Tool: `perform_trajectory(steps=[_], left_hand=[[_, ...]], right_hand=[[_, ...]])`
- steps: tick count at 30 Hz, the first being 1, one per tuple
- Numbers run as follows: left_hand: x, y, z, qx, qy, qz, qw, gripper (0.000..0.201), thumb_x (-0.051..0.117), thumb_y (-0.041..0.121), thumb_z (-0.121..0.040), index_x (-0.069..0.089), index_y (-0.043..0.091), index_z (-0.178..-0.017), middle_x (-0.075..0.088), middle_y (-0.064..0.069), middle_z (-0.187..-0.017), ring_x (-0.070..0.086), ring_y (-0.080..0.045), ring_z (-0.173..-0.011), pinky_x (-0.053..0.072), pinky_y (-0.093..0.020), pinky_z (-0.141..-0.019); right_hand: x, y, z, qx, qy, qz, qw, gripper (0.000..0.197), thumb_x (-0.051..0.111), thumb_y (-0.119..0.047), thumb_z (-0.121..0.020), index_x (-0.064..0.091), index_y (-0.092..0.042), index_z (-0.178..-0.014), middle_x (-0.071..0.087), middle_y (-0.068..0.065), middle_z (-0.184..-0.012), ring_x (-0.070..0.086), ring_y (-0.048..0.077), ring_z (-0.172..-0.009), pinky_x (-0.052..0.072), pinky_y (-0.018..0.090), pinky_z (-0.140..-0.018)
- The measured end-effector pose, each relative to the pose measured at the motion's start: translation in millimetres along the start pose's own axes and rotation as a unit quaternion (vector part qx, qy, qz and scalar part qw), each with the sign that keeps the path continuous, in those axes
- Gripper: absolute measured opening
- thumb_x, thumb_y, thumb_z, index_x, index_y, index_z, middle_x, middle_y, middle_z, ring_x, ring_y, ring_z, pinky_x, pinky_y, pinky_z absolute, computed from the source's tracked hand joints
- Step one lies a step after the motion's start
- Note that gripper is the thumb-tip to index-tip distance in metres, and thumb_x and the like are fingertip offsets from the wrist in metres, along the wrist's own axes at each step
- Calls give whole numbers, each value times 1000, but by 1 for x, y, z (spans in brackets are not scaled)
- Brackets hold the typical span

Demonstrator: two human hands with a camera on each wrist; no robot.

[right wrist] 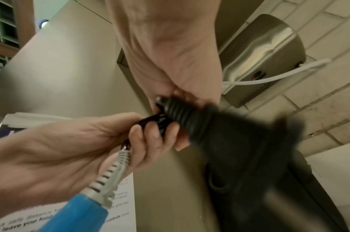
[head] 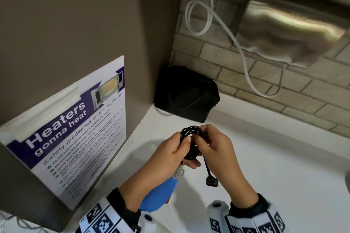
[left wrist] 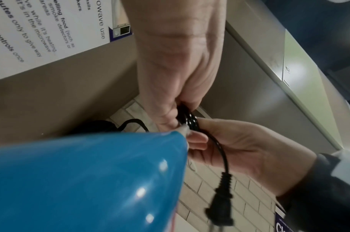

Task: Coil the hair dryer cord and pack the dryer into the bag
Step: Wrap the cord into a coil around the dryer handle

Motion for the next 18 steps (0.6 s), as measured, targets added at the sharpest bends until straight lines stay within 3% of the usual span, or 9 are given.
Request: perform_trajectory(steps=[3, 7, 9, 13, 16, 18], left_hand=[[-1, 2, 0, 8, 3, -13, 1000, 22, 39, 22, -100, 54, 6, -99, 71, -2, -80, 73, -13, -72, 55, -19, -72], [-4, -2, 1, 22, 55, -99, 993, 25, 34, 26, -101, 46, 6, -94, 65, -2, -77, 67, -6, -63, 55, -27, -68], [-6, -5, 1, 27, 74, -118, 990, 25, 33, 26, -102, 43, 7, -91, 60, 1, -71, 62, -5, -56, 52, -26, -60], [-5, -7, -2, 28, 81, -139, 987, 25, 31, 26, -102, 40, 6, -89, 55, 0, -68, 53, -5, -50, 45, -23, -52], [-7, -9, -3, 9, 79, -113, 990, 23, 30, 25, -102, 37, 15, -82, 58, 0, -74, 54, -6, -49, 44, -20, -50], [-10, -10, -4, -5, 78, -94, 992, 22, 29, 21, -102, 37, 16, -82, 61, -3, -77, 54, -3, -44, 46, -20, -51]], right_hand=[[4, -5, -1, -35, 14, 96, 995, 8, 50, -8, -93, 53, -13, -98, 66, 0, -78, 63, 14, -71, 49, 23, -61], [17, -6, 2, -11, -35, 101, 994, 7, 41, -13, -96, 41, -16, -102, 66, 6, -77, 63, 20, -64, 53, 38, -62], [22, -8, 4, -2, -71, 86, 994, 5, 40, -15, -98, 40, -18, -103, 67, 6, -77, 65, 20, -61, 55, 40, -63], [21, -5, 11, 62, -136, 50, 988, 19, 37, -23, -102, 39, -17, -120, 68, 5, -82, 67, 18, -56, 60, 35, -60], [14, -1, 16, 79, -177, 146, 970, 43, 34, -37, -102, 29, -22, -142, 71, -5, -83, 60, 5, -49, 49, 17, -57], [6, -4, 15, 31, -169, 223, 960, 35, 34, -39, -102, 48, -24, -131, 69, -7, -71, 53, 3, -54, 44, 19, -57]])
Point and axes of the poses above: each hand's wrist, its own z-axis away from the middle knuckle, its own x-axis out of the palm, y = z × x, the point moved 5 cm from there along -z, towards the middle knuckle
